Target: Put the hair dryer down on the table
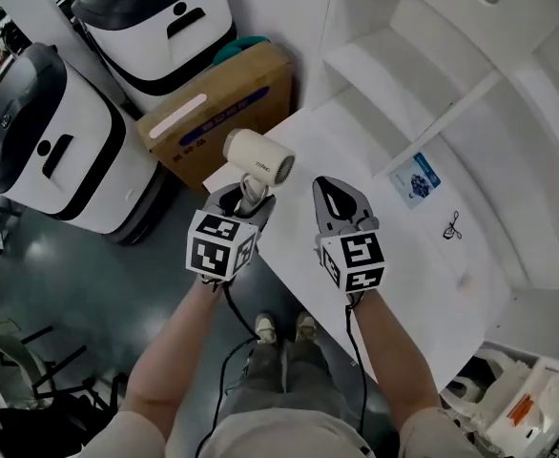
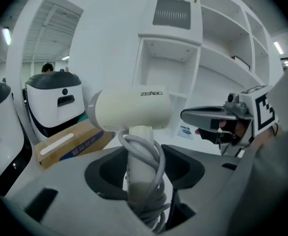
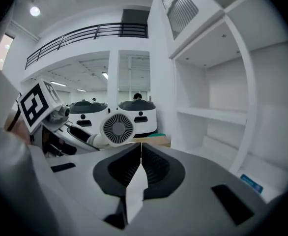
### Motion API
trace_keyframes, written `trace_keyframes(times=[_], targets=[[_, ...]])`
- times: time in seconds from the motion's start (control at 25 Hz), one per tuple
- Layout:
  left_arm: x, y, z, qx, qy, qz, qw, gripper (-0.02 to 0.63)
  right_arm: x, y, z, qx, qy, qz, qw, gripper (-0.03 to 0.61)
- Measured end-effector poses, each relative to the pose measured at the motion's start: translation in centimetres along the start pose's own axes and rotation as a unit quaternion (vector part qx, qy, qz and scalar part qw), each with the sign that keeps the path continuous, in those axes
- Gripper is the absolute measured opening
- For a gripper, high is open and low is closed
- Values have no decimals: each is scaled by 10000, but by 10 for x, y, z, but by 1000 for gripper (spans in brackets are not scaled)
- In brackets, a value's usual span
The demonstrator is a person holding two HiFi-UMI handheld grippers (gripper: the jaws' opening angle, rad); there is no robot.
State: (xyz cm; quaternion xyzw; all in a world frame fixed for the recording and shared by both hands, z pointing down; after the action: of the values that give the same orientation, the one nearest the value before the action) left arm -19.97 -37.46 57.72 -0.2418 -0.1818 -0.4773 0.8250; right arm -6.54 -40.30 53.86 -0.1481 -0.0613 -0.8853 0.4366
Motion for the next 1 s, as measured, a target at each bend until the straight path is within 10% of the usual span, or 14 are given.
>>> trace_keyframes(times=[0.44, 1.0], targets=[[94, -9, 85, 195, -1342, -33, 9908, 219, 18, 29, 100, 814, -785, 251, 9933, 21], [120, -15, 100, 257, -1939, -101, 9806, 225, 16, 39, 133, 1015, -1093, 222, 9886, 21]])
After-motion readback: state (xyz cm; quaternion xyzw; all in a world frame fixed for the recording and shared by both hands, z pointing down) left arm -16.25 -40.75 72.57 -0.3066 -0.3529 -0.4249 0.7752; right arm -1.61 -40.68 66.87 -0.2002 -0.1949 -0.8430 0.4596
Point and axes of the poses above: the fingertips, and each gripper's own axes: x forward along the fingers, y to its right, z out of its underside, the point moved 4 cm from there along -x, backward along the fingers, and after that the axes turned 5 degrees about z, right-handed, at the moved point
